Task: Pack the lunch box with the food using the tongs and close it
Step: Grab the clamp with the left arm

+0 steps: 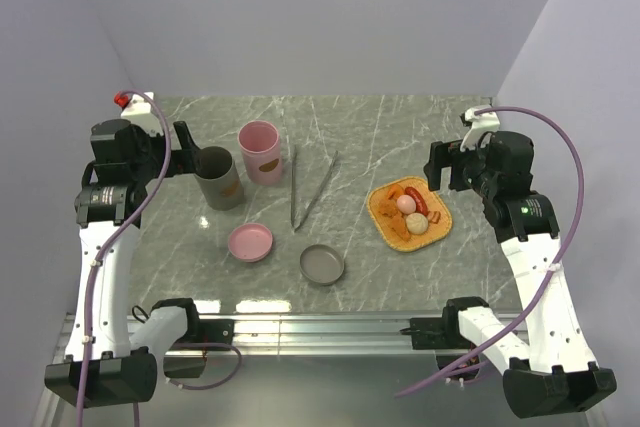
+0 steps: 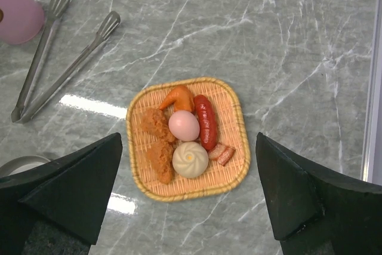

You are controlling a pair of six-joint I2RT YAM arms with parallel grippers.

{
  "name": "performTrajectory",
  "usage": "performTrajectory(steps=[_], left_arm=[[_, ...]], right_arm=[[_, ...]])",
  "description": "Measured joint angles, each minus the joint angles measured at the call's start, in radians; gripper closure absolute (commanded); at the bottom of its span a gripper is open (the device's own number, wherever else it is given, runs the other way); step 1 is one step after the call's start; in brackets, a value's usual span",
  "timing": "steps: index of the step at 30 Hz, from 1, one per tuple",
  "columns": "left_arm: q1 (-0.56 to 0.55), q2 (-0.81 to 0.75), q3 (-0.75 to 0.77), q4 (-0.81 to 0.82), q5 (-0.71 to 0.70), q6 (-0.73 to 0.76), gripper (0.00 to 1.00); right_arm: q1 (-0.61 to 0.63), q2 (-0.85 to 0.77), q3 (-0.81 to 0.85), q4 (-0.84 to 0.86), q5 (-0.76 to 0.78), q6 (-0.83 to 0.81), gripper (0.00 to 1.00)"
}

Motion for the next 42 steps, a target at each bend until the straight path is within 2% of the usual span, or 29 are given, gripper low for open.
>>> performTrajectory(steps=[6,10,19,28,35,42], left_arm=[[-0.009,0.027,0.024,-0.002,-0.023,0.019,0.01],[-0.087,0.062,0.051,0.019,-0.031,0.032,0.01],[-0.506,0.204,0.135,0.063,-0.130,0.026,0.01],[-0.798,0.278,0.092,0.101,-0.269,-0.085,0.01],[-0.830,0.323,-0.107,0.156,-0.325,-0.261,0.06],[-0.869,0.377,-0.197,0.264,-0.384,-0.333,0.07]], right_arm=[[0.000,0.000,-0.002,0.000,-0.013,0.000,0.00],[0.000,0.000,-0.005,-0.001,-0.026,0.000,0.00],[-0.001,0.033,-0.007,-0.001,-0.032,0.001,0.00],[-0.004,0.096,-0.006,-0.005,-0.035,0.000,0.00],[-0.011,0.126,-0.004,-0.015,-0.035,-0.004,0.00],[-0.024,0.125,-0.006,-0.014,-0.040,-0.006,0.00]])
